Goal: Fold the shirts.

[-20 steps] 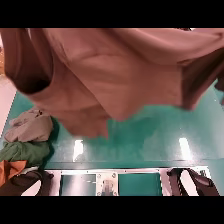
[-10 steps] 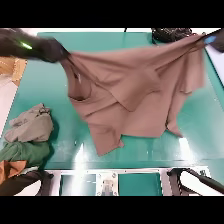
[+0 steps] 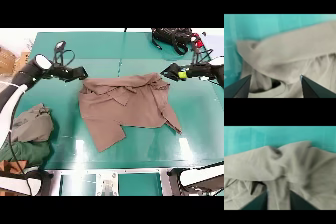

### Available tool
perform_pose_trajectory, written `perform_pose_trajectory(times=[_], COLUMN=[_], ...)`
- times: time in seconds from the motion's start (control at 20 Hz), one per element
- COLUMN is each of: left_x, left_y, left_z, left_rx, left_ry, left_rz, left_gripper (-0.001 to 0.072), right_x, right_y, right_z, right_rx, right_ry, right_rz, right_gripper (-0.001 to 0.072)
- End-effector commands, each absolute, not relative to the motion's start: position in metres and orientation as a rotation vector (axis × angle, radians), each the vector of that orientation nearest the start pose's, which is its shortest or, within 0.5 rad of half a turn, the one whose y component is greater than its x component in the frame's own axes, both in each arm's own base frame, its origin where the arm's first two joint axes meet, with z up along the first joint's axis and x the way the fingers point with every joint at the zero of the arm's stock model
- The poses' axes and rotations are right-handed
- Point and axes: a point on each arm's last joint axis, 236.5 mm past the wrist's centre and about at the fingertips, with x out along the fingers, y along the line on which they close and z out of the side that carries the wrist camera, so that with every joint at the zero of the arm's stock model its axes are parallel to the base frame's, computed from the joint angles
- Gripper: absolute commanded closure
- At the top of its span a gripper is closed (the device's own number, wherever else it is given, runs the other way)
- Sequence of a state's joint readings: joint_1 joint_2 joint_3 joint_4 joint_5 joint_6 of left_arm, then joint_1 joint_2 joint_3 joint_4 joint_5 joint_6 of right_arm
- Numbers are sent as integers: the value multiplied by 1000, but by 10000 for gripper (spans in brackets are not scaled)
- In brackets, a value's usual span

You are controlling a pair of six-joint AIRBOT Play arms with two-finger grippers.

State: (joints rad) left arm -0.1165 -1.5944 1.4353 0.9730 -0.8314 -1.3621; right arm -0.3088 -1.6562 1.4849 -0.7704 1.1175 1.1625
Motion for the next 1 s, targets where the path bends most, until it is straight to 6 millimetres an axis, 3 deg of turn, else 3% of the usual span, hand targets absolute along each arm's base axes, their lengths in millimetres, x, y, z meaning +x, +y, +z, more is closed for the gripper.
perform_pose_trajectory(times=[0.0, 0.05, 0.1, 0.15, 0.2, 0.35, 0.5, 0.55, 0.6, 0.65, 0.7, 0.95], left_x=[496, 488, 476, 465, 452, 402, 352, 337, 326, 317, 313, 335], left_y=[-135, -126, -117, -112, -109, -112, -108, -106, -105, -107, -111, -150], left_z=[54, 62, 67, 68, 67, 41, -3, -20, -37, -53, -65, -89], left_rx=[-355, -353, -350, -329, -316, -311, -355, -372, -404, -437, -483, -765], left_ry=[1058, 1089, 1123, 1154, 1200, 1394, 1456, 1472, 1486, 1501, 1498, 1409], left_rz=[-446, -458, -468, -492, -518, -565, -511, -487, -458, -435, -419, -466], left_gripper=[-2, 11, 298, 579, 683, 685, 684, 682, 551, 213, 162, 162], right_x=[475, 459, 442, 424, 406, 347, 312, 304, 298, 294, 293, 295], right_y=[-42, -51, -59, -65, -70, -88, -107, -111, -112, -109, -107, -104], right_z=[37, 41, 42, 41, 37, 15, 1, -6, -12, -18, -21, -23], right_rx=[643, 666, 694, 718, 734, 731, 754, 782, 812, 822, 830, 847], right_ry=[1067, 1084, 1096, 1102, 1114, 1158, 1117, 1110, 1116, 1129, 1135, 1124], right_rz=[323, 317, 302, 272, 240, 85, -55, -89, -109, -110, -109, -109], right_gripper=[570, 589, 672, 694, 695, 695, 694, 618, 491, 466, 466, 469])
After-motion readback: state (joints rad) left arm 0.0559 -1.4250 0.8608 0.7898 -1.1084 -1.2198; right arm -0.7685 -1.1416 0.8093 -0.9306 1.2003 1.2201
